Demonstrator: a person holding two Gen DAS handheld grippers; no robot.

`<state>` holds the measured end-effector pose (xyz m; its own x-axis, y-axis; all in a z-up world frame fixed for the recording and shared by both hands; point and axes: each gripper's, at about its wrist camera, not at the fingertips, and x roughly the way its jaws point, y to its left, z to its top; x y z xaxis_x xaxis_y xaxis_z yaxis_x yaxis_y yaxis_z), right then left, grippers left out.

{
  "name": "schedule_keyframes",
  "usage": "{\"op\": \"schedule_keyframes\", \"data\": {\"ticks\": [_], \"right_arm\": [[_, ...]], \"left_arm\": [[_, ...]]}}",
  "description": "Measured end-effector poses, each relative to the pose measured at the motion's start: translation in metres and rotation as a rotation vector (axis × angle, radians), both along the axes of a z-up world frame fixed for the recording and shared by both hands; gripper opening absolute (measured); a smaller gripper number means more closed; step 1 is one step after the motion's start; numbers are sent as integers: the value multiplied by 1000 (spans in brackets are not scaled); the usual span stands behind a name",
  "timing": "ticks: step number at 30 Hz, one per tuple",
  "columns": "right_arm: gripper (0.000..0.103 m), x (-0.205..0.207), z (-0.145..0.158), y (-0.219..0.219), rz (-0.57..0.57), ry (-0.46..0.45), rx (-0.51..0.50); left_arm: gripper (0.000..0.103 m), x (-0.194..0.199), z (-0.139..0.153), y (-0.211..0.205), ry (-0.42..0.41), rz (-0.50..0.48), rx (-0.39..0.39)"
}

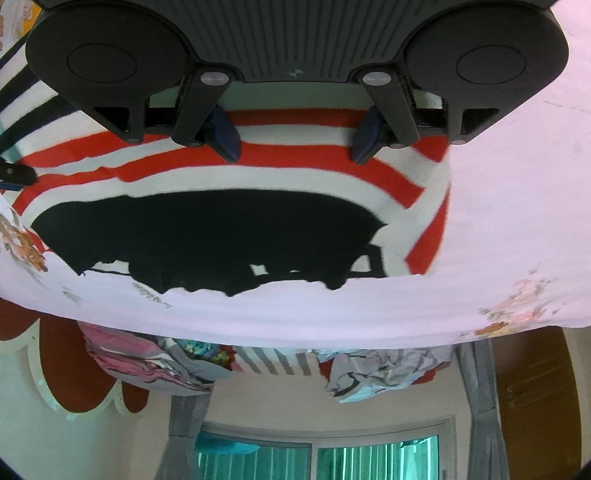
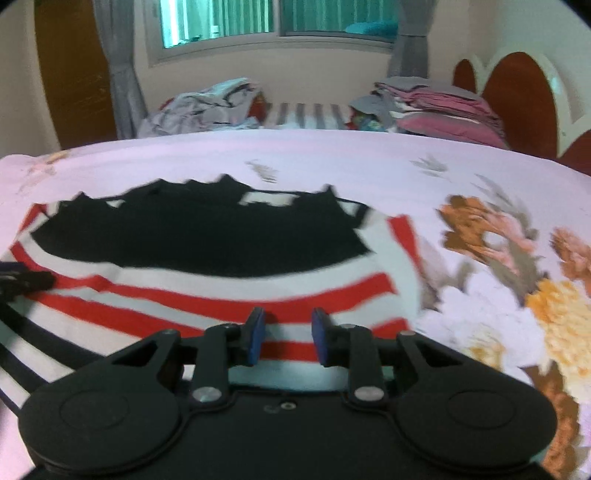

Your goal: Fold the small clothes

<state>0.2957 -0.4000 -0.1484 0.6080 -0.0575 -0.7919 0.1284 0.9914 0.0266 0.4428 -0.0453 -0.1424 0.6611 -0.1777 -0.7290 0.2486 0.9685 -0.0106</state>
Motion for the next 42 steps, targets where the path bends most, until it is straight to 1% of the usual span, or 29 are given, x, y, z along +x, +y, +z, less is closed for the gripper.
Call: {"op": "schedule_keyframes", "data": {"ticks": [5, 9, 13, 17, 21, 27, 32, 35, 38, 40, 41, 42], "right_arm": [[30, -11, 8, 0, -23, -3, 12], [30, -23, 17, 16, 8, -28, 31], [31, -32, 20, 32, 35, -31, 55], [32, -40, 17, 43, 61, -19, 22], [32, -52, 11, 35, 40, 2, -13], [29, -71, 9, 9, -8, 5, -57], [28, -81, 6, -6, -53, 4, -35], [30, -79, 9, -1, -60, 26, -41], [32, -80, 24, 5, -59, -18, 9], [33, -79, 33, 13, -29, -38, 23], [33, -77, 35, 18, -16, -44, 28], [33, -76, 36, 23, -2, -47, 35]], "left_arm": [[66, -7, 6, 7, -2, 15, 13], [66, -19, 14, 11, -9, 19, -3], [66, -35, 18, 11, -20, -2, -3], [67, -52, 15, 14, -34, -21, 14], [66, -62, 4, 28, -12, -14, 8], [66, -68, 1, 37, -9, -18, -15], [66, -66, -1, 41, -5, -17, -36], [67, -65, 6, 44, 16, 19, -77], [67, -73, 16, 55, 46, 63, -159], [72, -82, 17, 65, 77, 96, -213], [78, -88, 16, 71, 90, 116, -234], [79, -95, 15, 76, 100, 135, -255]]}}
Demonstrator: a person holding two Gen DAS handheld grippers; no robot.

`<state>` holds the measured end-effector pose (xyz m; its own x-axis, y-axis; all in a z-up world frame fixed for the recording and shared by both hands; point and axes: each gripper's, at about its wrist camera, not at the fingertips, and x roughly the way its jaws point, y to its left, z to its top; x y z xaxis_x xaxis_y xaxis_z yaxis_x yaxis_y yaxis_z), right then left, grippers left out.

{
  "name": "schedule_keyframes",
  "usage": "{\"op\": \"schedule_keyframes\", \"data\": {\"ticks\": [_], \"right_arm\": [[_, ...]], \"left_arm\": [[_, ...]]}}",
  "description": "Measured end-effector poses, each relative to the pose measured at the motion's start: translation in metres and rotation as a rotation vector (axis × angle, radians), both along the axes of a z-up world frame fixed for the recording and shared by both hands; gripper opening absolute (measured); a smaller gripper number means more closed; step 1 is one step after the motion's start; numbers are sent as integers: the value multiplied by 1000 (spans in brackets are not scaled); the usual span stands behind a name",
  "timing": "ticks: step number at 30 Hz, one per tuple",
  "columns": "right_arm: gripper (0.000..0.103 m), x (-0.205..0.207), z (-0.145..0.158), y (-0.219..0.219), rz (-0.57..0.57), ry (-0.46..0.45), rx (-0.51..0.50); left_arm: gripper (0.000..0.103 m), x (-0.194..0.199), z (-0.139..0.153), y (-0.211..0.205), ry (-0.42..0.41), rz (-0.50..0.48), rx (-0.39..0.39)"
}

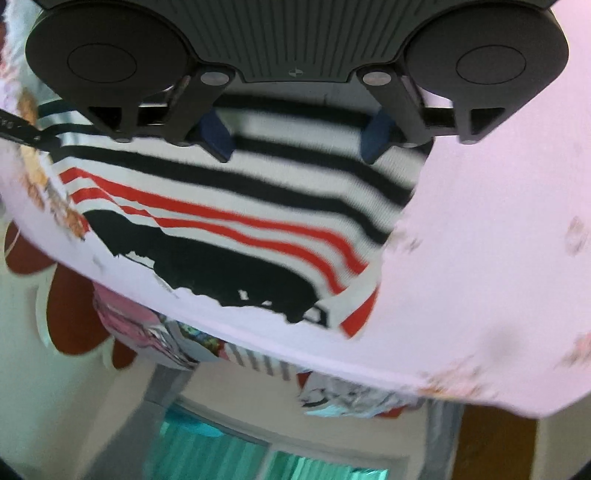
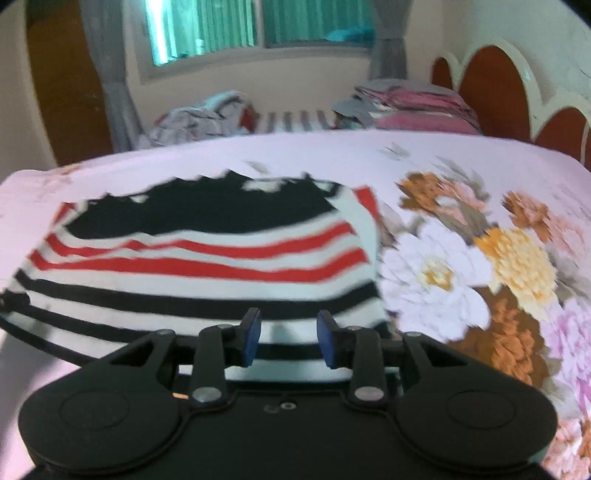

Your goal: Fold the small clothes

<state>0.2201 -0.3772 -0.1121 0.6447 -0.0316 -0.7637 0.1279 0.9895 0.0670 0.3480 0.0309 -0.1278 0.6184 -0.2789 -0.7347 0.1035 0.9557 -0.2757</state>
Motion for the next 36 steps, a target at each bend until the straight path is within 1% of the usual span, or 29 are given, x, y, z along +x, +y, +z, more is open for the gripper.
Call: {"op": "schedule_keyframes", "data": {"ticks": [4, 8, 12, 14, 15, 16, 20, 24, 26, 28, 30, 31, 33, 34, 35, 36], "right_arm": [[35, 8, 1, 21, 55, -9, 31], [35, 14, 0, 41, 97, -12, 57], [37, 21, -1, 59, 131, -17, 73], [39, 26, -1, 68, 147, -22, 74], [40, 29, -2, 73, 157, -23, 67], [40, 31, -4, 77, 165, -23, 59], [40, 47, -8, 85, 166, -28, 38], [40, 65, -13, 83, 147, -29, 36], [40, 74, -21, 86, 156, -11, 15], [40, 81, -34, 91, 171, 29, -16], [40, 80, -41, 97, 185, 25, -58], [41, 80, -44, 100, 192, 21, -79], [41, 79, -46, 102, 192, 18, -93], [41, 78, -47, 104, 195, 14, -103], [41, 77, -47, 105, 197, 10, -112], [41, 76, -48, 106, 198, 5, -120]], "left_arm": [[80, -17, -9, 12, 61, 32, -44], [80, -27, -21, 24, 122, 83, -132], [80, -26, -29, 26, 132, 111, -218], [80, -23, -36, 27, 137, 135, -283], [80, -21, -40, 28, 139, 152, -329], [80, -18, -45, 27, 137, 168, -372], [80, -6, -59, 24, 99, 234, -485], [84, 9, -73, 24, 71, 313, -605], [84, 15, -76, 22, 51, 330, -624], [84, 21, -79, 17, 30, 333, -622], [83, 25, -81, 15, 16, 347, -628], [81, 27, -82, 14, 10, 350, -629], [61, 30, -85, 12, 14, 366, -624], [56, 32, -88, 13, 17, 380, -630], [48, 33, -91, 14, 21, 395, -631], [45, 34, -91, 16, 23, 401, -635]]}}
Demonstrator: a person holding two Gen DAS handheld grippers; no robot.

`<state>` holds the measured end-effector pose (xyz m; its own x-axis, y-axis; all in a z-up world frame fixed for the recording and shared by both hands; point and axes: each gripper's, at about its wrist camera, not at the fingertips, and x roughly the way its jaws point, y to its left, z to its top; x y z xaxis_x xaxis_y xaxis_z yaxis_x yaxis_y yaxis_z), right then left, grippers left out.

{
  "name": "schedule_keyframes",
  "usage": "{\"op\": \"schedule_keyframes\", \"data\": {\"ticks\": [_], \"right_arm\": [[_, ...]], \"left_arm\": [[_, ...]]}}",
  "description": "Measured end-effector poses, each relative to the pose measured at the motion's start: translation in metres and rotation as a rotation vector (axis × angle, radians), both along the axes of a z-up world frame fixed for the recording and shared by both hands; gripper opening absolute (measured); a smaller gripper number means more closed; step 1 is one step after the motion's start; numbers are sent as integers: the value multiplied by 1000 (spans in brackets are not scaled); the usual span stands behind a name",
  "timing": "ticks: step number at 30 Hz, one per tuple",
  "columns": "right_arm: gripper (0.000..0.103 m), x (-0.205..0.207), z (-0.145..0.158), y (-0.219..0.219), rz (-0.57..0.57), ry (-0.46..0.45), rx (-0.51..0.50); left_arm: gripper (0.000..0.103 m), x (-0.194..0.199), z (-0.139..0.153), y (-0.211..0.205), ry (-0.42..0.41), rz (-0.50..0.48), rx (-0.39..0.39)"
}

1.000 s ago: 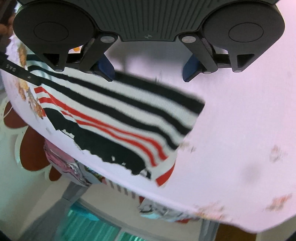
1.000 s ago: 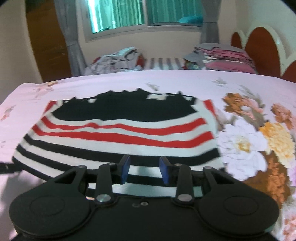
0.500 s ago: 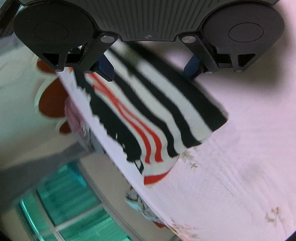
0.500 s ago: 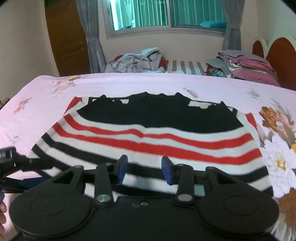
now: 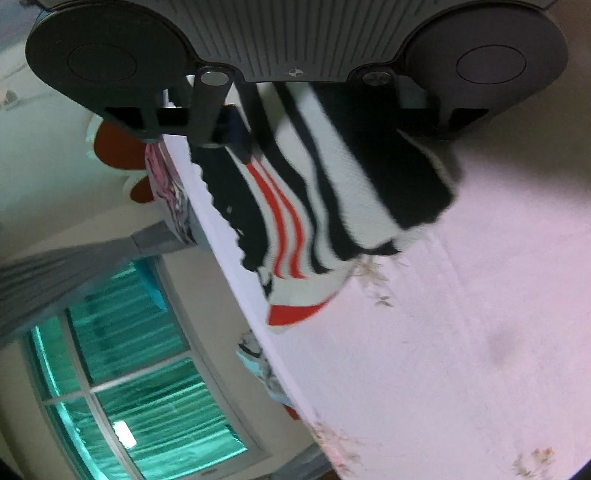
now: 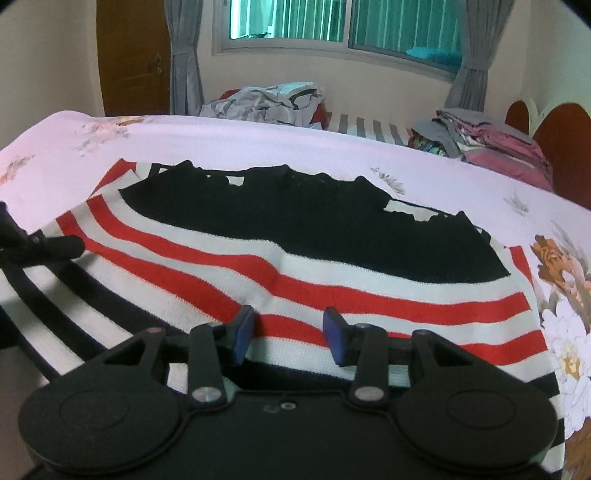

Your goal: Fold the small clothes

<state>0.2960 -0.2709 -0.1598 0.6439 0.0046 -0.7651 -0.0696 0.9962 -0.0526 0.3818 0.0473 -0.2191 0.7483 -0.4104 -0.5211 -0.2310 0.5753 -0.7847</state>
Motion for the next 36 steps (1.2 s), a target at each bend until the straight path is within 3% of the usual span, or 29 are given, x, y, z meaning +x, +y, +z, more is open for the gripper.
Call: {"op": "schedule_keyframes", "data": {"ticks": [2, 9, 20, 28, 36], "right_arm": [[42, -3, -1, 3, -2, -10, -16], [42, -5, -2, 7, -33, -32, -27], [41, -1, 1, -8, 34, -25, 37], [43, 0, 14, -45, 17, -41, 196], [44, -28, 25, -128, -89, -41, 247]], "left_arm": [[44, 3, -1, -1, -3, -5, 4], [22, 4, 1, 0, 10, -15, 26], [19, -2, 54, -30, -113, -34, 206], [19, 7, 117, -95, -275, -202, 350], [19, 7, 124, -184, -360, -458, 421]]}}
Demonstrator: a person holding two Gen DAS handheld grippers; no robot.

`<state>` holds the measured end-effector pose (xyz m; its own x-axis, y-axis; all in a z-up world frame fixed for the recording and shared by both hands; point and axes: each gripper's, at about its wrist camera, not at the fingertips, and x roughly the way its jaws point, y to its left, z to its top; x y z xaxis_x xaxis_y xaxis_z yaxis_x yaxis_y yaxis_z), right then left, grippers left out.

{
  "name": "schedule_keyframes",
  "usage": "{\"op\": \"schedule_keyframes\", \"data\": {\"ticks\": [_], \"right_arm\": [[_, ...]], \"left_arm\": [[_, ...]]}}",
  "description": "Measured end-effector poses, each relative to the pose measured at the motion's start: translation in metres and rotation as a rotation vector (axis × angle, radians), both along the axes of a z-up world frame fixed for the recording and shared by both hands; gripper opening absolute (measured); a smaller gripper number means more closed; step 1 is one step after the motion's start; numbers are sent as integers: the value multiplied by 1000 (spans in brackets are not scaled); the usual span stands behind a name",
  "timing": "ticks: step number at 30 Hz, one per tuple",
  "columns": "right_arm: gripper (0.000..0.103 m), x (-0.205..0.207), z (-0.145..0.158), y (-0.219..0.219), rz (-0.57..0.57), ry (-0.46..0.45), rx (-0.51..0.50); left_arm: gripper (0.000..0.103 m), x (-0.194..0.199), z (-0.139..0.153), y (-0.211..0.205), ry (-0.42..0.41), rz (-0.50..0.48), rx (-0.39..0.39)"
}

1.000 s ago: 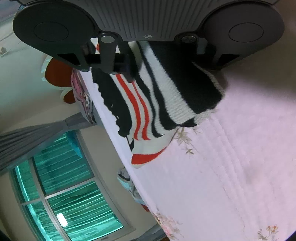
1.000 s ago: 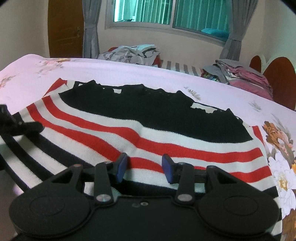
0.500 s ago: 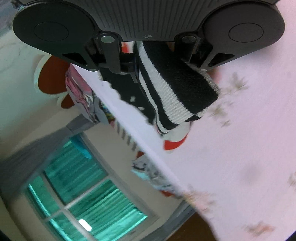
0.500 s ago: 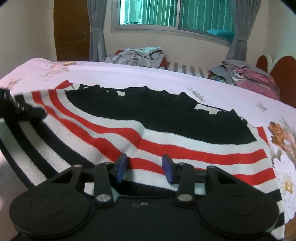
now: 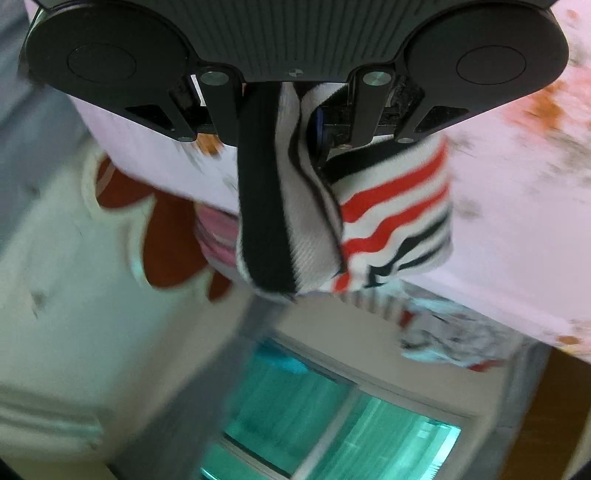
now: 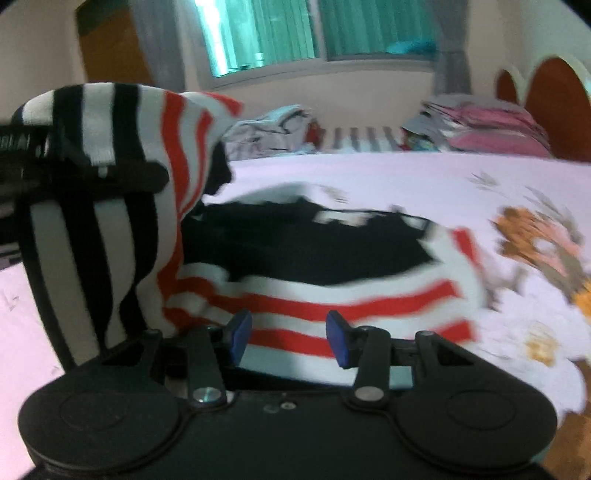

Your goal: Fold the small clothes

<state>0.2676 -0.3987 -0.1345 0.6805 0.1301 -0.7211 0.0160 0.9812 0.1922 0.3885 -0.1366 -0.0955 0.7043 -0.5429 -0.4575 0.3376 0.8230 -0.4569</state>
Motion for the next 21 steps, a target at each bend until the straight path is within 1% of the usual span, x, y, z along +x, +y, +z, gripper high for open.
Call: {"op": "schedule_keyframes", "data": {"ticks": [2, 4, 5, 7, 8, 11, 13, 15, 16, 17, 18, 19, 21], "right_arm": [[44, -12, -1, -27, -45, 24, 18], [41, -25, -2, -49, -67, 43, 38], [41, -32, -1, -58, -70, 46, 56], [40, -42, 2, -69, -78, 48, 80], [44, -45, 5, -72, -89, 44, 65], [45, -52, 14, -79, -93, 33, 63], [45, -53, 19, -82, -83, 18, 53], [44, -53, 26, -81, -67, 5, 14], [45, -53, 28, -82, -62, 1, -22], [46, -54, 29, -83, -64, 3, -61], [46, -56, 30, -85, -71, 10, -87], [46, -56, 30, -89, -84, 18, -101], [46, -60, 31, -95, -107, 8, -73]], "left_arm": [[19, -7, -8, -24, -2, -70, 52], [19, -14, -17, -47, 0, -138, 139], [19, -18, -20, -54, -2, -160, 170], [20, -27, -25, -65, -39, -196, 252], [20, -31, -26, -66, -50, -204, 280], [24, -38, -20, -67, -71, -223, 292], [28, -45, -14, -69, -93, -257, 330], [43, -53, -12, -73, -126, -299, 366], [48, -59, -10, -76, -138, -318, 378], [55, -65, -7, -75, -144, -337, 384], [58, -70, -4, -76, -145, -351, 382], [59, -74, -1, -74, -142, -360, 378], [59, -81, 5, -63, -138, -362, 344]]}}
